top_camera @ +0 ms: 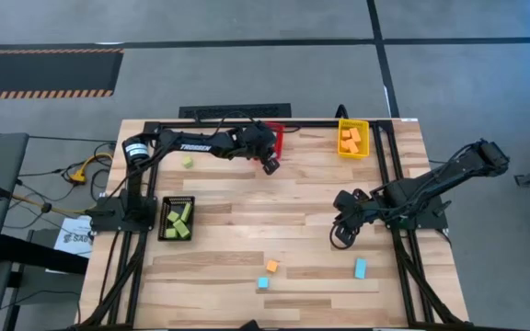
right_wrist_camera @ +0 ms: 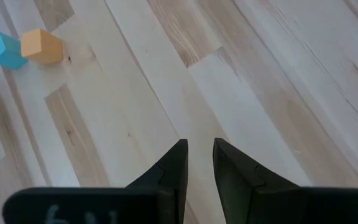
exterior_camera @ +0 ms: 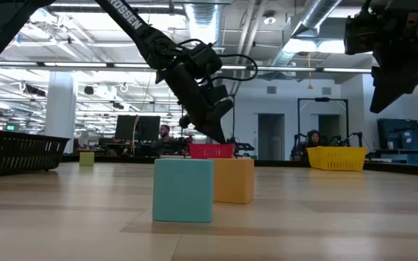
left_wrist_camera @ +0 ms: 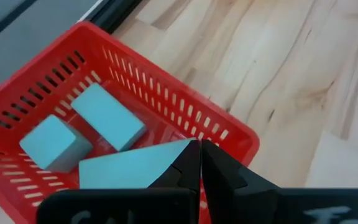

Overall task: Sort & place blocks by color
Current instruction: Put the blue block into the red bin

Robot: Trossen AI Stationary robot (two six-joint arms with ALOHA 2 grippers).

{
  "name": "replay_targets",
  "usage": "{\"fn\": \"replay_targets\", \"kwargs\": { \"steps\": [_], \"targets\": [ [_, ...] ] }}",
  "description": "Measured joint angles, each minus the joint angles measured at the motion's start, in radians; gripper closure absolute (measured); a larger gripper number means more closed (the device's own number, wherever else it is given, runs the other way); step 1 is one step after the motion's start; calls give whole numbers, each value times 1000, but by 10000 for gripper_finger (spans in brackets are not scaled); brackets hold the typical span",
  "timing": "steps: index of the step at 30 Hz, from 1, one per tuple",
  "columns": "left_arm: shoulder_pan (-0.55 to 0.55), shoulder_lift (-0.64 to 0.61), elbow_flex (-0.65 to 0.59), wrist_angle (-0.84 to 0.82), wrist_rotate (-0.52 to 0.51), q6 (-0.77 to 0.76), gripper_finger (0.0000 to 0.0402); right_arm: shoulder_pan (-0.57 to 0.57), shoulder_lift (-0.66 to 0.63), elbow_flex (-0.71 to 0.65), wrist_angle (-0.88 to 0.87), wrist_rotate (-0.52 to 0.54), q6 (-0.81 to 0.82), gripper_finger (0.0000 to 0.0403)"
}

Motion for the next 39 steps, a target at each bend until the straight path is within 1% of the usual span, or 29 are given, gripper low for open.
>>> {"fn": "replay_targets", "kwargs": {
  "steps": [3,6,8,11,14,18,20,22,24,25,27,29,30,32,36,39],
  "targets": [
    [-5,-11,-1,-1,-3,20,401,0,0,0,-1,0,0,308],
    [-16,-67,-2,-11,-2,36,401,0,-1,0,-1,-15,10,308],
    [-26,-122,-1,-35,-2,51,401,0,-1,0,-7,-46,51,308],
    [-57,-227,-43,-47,-5,67,401,2,-1,0,-30,-135,184,308],
    [-106,-340,-138,10,-14,72,401,35,-1,0,-38,-233,349,308],
    [-173,-486,-319,146,-23,74,401,96,0,0,-38,-349,546,308],
    [-205,-565,-413,221,-26,80,401,134,0,0,-20,-373,621,308],
    [-241,-641,-504,292,-8,114,401,168,0,-1,34,-356,634,308],
    [-279,-715,-590,328,64,160,401,194,0,-1,120,-285,576,308],
    [-300,-749,-629,351,100,169,401,200,0,-1,172,-225,518,308],
    [-345,-805,-701,389,138,172,401,208,7,-1,283,-77,357,308],
    [-392,-862,-763,401,137,172,401,209,38,0,422,69,156,308],
    [-413,-881,-781,413,128,172,401,209,55,0,479,121,55,308],
    [-457,-924,-816,403,109,172,401,208,99,0,613,150,-140,308],
    [-514,-1002,-828,326,50,150,401,196,222,-2,816,126,-489,308],
    [-535,-1054,-829,226,-1,128,400,185,326,-1,982,121,-705,308]
  ]
}}
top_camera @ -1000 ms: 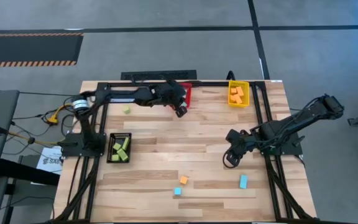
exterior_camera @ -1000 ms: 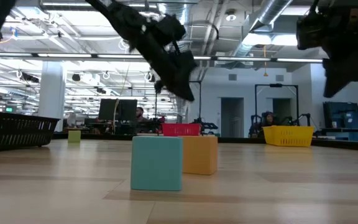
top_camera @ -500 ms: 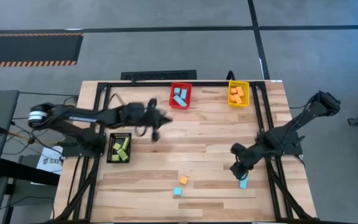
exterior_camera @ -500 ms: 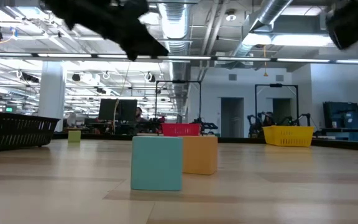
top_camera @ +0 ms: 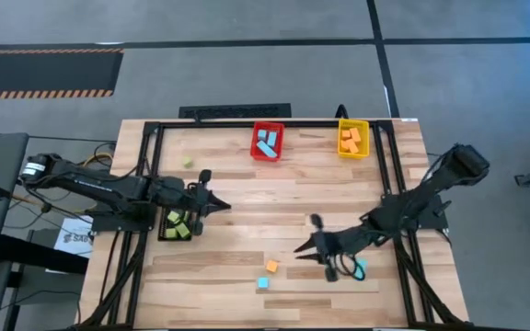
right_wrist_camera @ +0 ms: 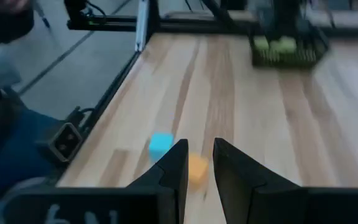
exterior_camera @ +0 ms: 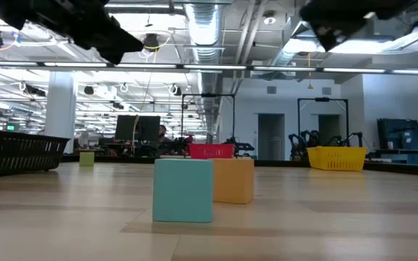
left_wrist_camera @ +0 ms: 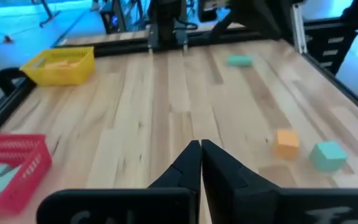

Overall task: Sort & place blocks by color
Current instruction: Put the blue block into the red bin

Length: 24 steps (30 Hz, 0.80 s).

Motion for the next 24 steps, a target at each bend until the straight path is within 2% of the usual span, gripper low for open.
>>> {"fn": "replay_targets", "kwargs": {
  "steps": [4,7,12,18,22,24],
  "targets": [
    [-13,-34,1,-94,-22,-51,386,-23,154,8,203,-14,-78,308],
    [-21,-36,1,-138,-27,-54,365,-36,248,50,211,-15,-111,305],
    [-23,-31,1,-148,-36,-6,310,-62,318,167,19,-19,-164,271],
    [-21,-31,1,-133,-128,1,235,-108,327,303,-267,-92,-162,183],
    [-9,-31,1,-129,-148,0,191,-107,327,331,-298,-147,-221,131],
    [2,-31,1,-127,-148,-1,174,-110,327,331,-305,-210,-248,114]
  ]
}}
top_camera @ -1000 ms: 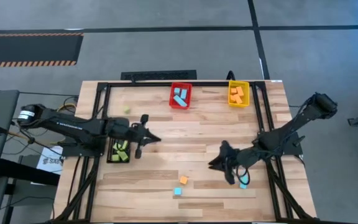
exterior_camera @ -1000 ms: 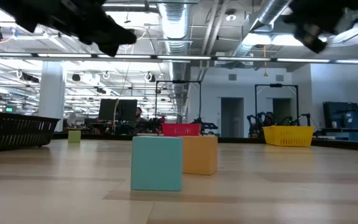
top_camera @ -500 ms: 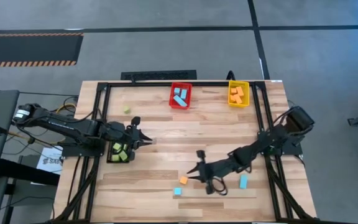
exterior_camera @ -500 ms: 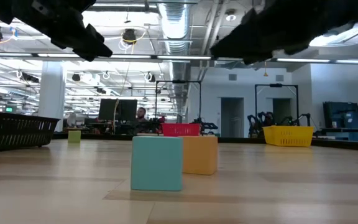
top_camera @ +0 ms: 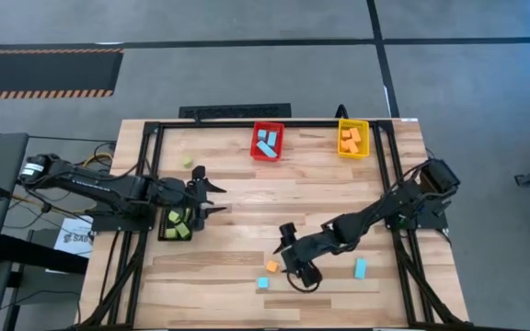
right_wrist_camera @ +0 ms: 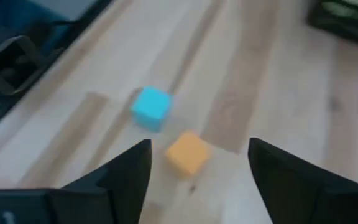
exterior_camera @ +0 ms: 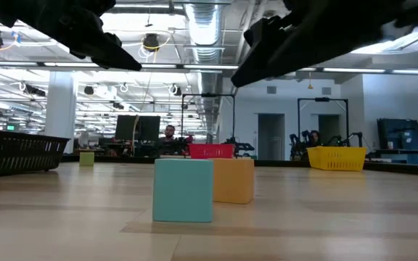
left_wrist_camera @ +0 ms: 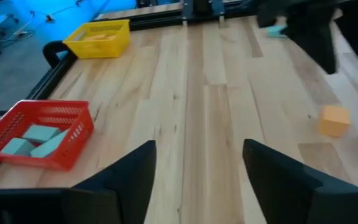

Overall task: Sort & place blocks by color
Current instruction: Put the blue block into the red bin

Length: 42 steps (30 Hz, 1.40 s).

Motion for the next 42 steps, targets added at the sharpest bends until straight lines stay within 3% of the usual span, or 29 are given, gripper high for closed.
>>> {"fn": "replay_targets", "kwargs": {
  "steps": [4,14,20,23,32,35,37,42],
  "targets": [
    [19,0,0,0,0,-10,152,-21,19,1,10,-84,-61,99],
    [28,1,0,-14,0,-46,144,-62,121,43,4,-151,-280,97],
    [28,8,1,-8,0,-45,144,-56,142,79,-22,-177,-252,97],
    [28,15,1,-8,0,-45,144,-36,116,114,-167,-167,-55,97],
    [81,38,1,39,30,-40,144,31,19,233,-867,-211,875,97],
    [116,50,1,77,86,-41,144,107,-27,211,-987,-171,1148,97],
    [136,53,1,93,110,-45,144,154,-44,170,-1048,-205,1354,97],
    [170,53,1,101,123,-25,144,237,-86,25,-1012,-278,1846,97]
  ]
}}
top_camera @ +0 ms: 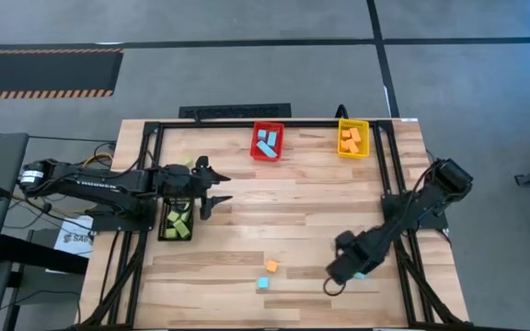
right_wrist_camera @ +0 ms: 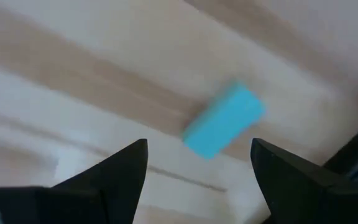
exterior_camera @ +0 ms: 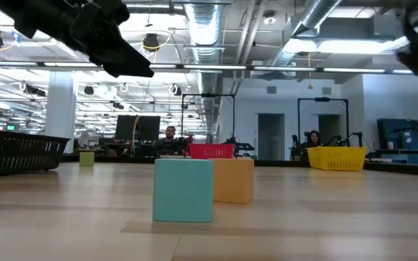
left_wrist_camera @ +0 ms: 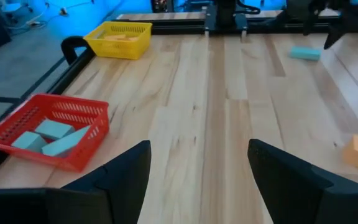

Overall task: Sort & place blocks by color
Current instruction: Put the blue block into the red bin

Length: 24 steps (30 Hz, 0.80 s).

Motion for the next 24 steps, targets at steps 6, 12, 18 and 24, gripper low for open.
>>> {"fn": "replay_targets", "kwargs": {
  "steps": [6,12,18,24],
  "targets": [
    [26,0,0,-2,34,0,144,41,-7,-115,180,-38,176,97],
    [28,0,0,-5,79,-6,144,52,3,-170,212,-66,197,97],
    [28,0,0,-5,79,-11,144,52,0,-220,293,-71,201,97],
    [28,0,0,-5,78,-12,144,57,-3,-236,311,-59,214,97]
  ]
}}
